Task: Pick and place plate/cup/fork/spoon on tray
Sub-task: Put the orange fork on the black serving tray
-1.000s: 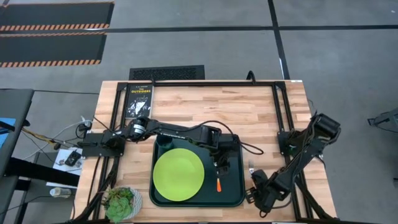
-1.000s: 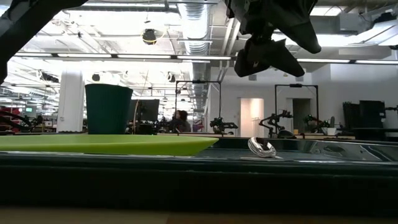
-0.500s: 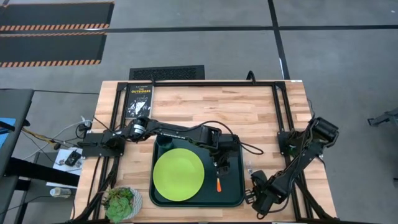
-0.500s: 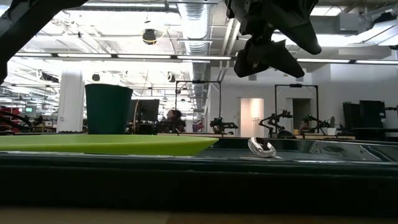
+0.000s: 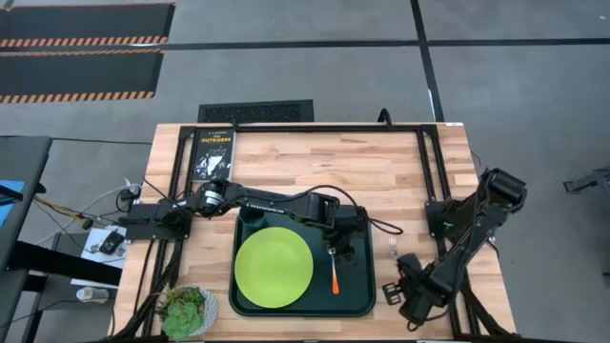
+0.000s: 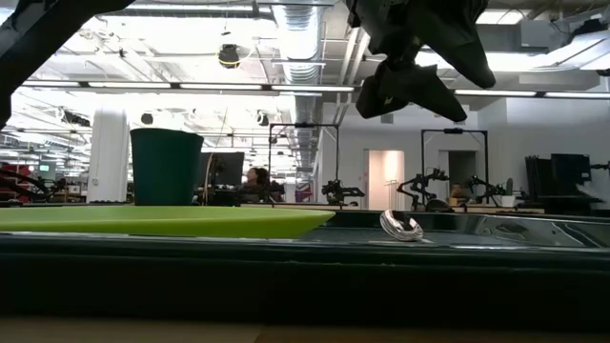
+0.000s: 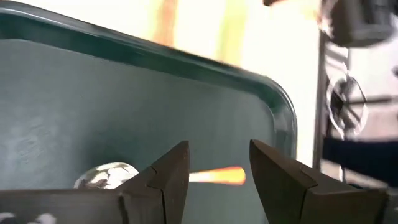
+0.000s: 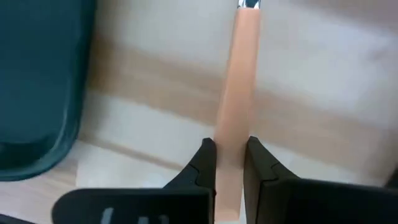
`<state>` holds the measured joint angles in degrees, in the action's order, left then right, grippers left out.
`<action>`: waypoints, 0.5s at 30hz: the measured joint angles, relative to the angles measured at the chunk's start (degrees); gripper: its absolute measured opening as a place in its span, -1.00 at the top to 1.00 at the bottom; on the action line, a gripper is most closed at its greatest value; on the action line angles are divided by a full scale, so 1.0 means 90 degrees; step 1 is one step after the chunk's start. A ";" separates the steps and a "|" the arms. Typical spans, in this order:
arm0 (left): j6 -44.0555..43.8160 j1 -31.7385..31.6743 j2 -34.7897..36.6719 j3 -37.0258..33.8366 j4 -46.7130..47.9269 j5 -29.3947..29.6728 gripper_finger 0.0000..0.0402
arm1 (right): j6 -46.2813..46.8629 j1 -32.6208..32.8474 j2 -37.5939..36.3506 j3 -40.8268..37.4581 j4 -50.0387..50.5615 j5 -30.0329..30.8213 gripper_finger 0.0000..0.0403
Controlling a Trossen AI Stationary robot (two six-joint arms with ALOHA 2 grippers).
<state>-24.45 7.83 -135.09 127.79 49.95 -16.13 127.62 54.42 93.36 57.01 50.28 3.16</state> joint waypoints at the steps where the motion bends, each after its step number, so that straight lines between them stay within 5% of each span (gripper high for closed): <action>1: -0.0155 -0.0006 0.0000 0.0000 -0.0052 0.0154 0.24 | 0.0052 0.0025 -0.0105 0.0000 0.0107 0.0106 0.82; 6: -0.1063 -0.0091 -0.0002 -0.0001 -0.0600 0.0528 0.24 | 0.0061 0.0092 -0.0544 0.0007 0.0116 0.0834 0.81; 15: -0.2074 -0.0681 -0.0002 -0.0002 -0.1586 -0.0942 0.24 | -0.0917 -0.0127 -0.0612 0.0019 -0.0096 0.1088 0.80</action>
<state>-43.12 1.70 -135.11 127.76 35.67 -24.61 119.37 53.27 87.86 57.19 49.41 12.95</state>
